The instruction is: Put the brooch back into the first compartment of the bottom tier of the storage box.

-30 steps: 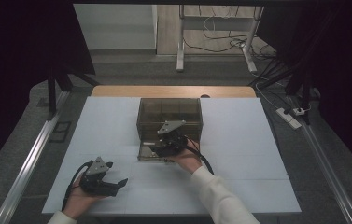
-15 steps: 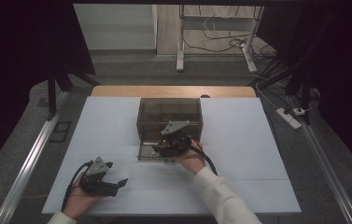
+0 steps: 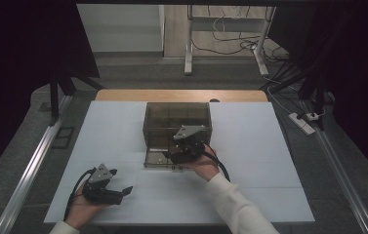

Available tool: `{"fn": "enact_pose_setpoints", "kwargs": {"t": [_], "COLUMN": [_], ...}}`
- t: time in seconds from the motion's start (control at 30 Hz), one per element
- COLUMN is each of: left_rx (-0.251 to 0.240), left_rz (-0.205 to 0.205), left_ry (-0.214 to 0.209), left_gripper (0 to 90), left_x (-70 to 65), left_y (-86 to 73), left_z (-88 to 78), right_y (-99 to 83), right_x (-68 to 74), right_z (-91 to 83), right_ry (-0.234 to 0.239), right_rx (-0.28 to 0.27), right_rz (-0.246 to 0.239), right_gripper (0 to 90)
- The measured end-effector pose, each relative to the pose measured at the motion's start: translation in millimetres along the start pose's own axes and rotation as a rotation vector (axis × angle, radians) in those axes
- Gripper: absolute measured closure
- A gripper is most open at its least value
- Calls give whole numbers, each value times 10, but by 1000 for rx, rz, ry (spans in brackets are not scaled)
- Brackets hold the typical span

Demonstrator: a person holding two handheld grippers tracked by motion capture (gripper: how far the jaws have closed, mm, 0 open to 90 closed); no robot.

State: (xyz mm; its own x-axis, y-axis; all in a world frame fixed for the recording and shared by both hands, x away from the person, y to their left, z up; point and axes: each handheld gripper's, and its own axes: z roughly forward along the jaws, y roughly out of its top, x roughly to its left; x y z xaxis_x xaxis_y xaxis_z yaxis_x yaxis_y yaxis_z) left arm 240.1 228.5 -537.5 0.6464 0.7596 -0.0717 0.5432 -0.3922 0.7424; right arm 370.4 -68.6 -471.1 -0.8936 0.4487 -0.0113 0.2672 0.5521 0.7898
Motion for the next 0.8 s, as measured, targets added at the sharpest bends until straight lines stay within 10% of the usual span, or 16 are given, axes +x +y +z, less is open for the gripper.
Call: {"fn": "enact_pose_setpoints", "kwargs": {"t": [0.8], "left_rx": [-8], "left_rz": [1], "left_ry": [-11], "left_gripper": [109], "left_x": [-22], "left_y": [15], "left_z": [-12], "right_y": [-312], "right_x": [-19], "right_z": [-402], "right_ry": [-38], "right_rx": [-6], "right_rz": [53], "right_gripper": [394]}}
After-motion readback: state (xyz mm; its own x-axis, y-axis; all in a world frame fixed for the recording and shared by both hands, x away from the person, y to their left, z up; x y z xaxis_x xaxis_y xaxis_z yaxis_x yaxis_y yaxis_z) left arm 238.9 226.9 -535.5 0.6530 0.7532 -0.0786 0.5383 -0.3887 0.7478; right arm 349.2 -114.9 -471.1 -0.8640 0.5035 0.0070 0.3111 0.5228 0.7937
